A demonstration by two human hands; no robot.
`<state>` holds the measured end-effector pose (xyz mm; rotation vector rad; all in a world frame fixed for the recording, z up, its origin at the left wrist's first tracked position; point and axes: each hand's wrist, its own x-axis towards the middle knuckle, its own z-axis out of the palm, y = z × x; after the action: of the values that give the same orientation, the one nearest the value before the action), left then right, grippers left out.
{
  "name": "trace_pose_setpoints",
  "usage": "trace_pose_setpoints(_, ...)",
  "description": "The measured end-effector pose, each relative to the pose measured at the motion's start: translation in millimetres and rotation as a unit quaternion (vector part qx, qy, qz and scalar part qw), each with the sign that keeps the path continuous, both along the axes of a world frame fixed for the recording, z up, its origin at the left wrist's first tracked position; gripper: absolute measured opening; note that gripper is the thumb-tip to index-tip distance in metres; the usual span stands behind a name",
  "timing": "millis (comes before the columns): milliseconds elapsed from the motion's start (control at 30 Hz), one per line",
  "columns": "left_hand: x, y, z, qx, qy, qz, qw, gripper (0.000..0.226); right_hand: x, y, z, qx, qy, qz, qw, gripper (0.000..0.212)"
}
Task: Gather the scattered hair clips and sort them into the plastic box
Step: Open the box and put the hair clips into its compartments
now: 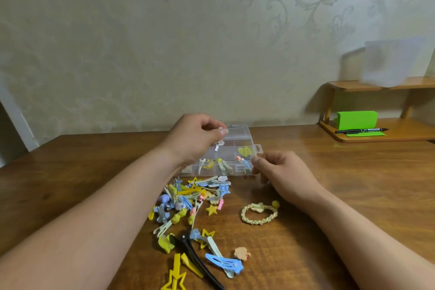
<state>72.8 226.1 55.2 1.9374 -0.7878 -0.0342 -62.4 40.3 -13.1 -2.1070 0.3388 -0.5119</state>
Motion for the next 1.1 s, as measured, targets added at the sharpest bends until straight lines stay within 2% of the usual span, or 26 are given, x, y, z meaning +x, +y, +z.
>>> trace_pose_setpoints(233,20,-52,-16,0.152,-0.023,0.014,0.988,0.013,1,1,1,0.008,-0.007,-0.013,1.000,0.039)
trace_pose_setpoints(367,18,-71,-17,0.194,-0.021,0.019,0.981,0.012,2,-6,1,0.141,-0.070,-0.069,0.985,0.038)
trace_pose_setpoints(433,14,-78,-16,0.197,-0.010,0.023,0.980,0.012,2,-8,1,0.171,-0.082,-0.078,0.979,0.038)
trace_pose_setpoints(700,12,-90,-24,0.221,-0.037,0.020,0.974,0.012,4,-7,-1,0.153,-0.078,-0.072,0.983,0.038)
trace_pose_setpoints(1100,10,-64,-13,0.172,-0.062,0.020,0.983,0.016,4,-6,-1,0.149,-0.070,-0.069,0.984,0.037)
